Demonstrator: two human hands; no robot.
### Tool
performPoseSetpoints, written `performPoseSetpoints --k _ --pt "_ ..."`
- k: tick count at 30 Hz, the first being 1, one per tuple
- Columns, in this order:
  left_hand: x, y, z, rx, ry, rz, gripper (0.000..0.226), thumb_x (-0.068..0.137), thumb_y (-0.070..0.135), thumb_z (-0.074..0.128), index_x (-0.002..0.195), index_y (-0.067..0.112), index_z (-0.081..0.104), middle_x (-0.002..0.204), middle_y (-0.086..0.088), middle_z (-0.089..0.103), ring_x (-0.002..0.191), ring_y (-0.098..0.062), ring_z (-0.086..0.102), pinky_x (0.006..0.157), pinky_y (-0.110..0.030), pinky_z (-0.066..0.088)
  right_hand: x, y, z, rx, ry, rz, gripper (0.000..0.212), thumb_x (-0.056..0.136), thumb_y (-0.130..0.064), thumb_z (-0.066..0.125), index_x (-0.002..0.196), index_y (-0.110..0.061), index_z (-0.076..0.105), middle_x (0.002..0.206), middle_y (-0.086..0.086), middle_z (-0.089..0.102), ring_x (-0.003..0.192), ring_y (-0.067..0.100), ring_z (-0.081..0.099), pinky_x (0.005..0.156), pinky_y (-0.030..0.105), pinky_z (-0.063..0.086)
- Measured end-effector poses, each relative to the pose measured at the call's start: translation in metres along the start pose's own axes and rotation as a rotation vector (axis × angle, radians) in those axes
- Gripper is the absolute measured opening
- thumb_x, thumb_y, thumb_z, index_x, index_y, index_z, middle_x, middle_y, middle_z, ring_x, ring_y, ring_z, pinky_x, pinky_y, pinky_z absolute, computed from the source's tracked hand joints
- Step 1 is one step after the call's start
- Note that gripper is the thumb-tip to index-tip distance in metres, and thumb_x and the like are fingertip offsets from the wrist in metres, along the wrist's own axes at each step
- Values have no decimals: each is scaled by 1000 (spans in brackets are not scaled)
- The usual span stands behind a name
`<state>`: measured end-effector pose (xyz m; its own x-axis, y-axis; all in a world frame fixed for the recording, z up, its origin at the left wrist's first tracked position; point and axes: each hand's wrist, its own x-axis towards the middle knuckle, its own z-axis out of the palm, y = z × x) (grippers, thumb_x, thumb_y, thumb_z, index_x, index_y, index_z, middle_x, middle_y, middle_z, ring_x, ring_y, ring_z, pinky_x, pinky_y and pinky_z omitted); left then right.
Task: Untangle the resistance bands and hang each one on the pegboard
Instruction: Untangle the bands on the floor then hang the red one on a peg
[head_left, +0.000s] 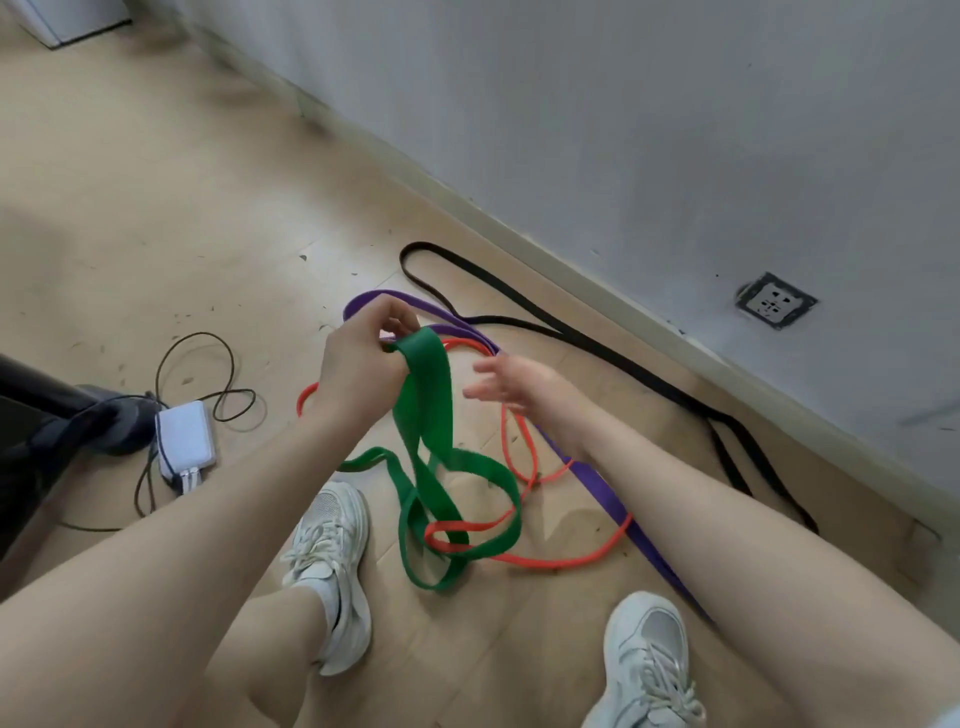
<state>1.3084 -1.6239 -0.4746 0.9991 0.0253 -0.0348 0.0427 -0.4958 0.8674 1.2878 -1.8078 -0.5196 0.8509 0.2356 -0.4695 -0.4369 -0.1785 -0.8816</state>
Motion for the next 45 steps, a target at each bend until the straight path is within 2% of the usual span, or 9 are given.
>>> performPoseSetpoints --k 4,11,18,24,28,32,38,42,45 --pt "-1 1 -6 114 -24 33 22 82 -6 57 91 15 60 80 5 55 76 -14 55 57 -23 48 -18 10 17 -97 -50 -99 24 89 -31 60 112 -33 58 113 -9 64 107 6 59 98 34 48" --pt "-17 10 -15 122 -228 166 18 84 4 64 100 11 61 87 8 62 82 -9 61 71 -20 54 -38 -25 36 -74 180 -328 12 88 -9 61 92 -20 63 73 -8 63 66 8 58 59 25 48" --pt "-43 27 -15 -302 -509 151 27 98 19 42 122 18 53 109 4 66 104 -9 63 86 -19 50 -51 -98 22 169 334 -331 3 90 -12 60 89 -9 62 82 4 68 74 16 66 62 22 52" --pt "-39 54 -20 -507 -292 108 31 88 3 59 113 20 56 99 -13 68 85 -25 70 72 -25 56 -54 -147 25 557 191 -349 16 91 -13 57 84 1 59 81 11 61 69 12 61 54 13 50" --pt "-42 65 -24 -539 -169 102 22 90 6 58 106 20 59 90 -3 70 79 -13 70 65 -17 53 -60 -118 15 239 527 -408 31 96 -36 47 83 -10 58 73 2 61 65 11 59 62 20 49" --pt "-36 78 -32 -635 -79 72 20 90 6 57 104 19 60 89 0 71 74 -7 69 61 -16 53 -59 -41 16 24 117 -253 64 85 -64 40 134 -23 45 133 -6 54 121 9 50 106 32 36" --pt "-29 88 -36 -690 -74 -5 16 90 14 59 106 14 63 98 -5 72 88 -20 70 77 -31 58 -64 -29 42 -95 212 -233 20 95 -24 51 112 -31 61 112 -13 66 107 9 59 91 30 46" --pt "-23 83 -36 -808 -90 -133 17 92 17 56 105 8 62 100 -10 71 90 -23 70 80 -34 57 -66 -56 41 54 268 -317 19 98 -13 44 106 -20 59 96 -5 68 83 8 63 72 27 46" --pt "-21 79 -34 -806 -29 -171 13 91 17 57 101 10 63 96 -10 70 89 -26 68 80 -36 57 -69 -66 41 84 85 -325 32 91 -7 55 119 -21 47 101 -6 65 89 13 62 82 32 52"
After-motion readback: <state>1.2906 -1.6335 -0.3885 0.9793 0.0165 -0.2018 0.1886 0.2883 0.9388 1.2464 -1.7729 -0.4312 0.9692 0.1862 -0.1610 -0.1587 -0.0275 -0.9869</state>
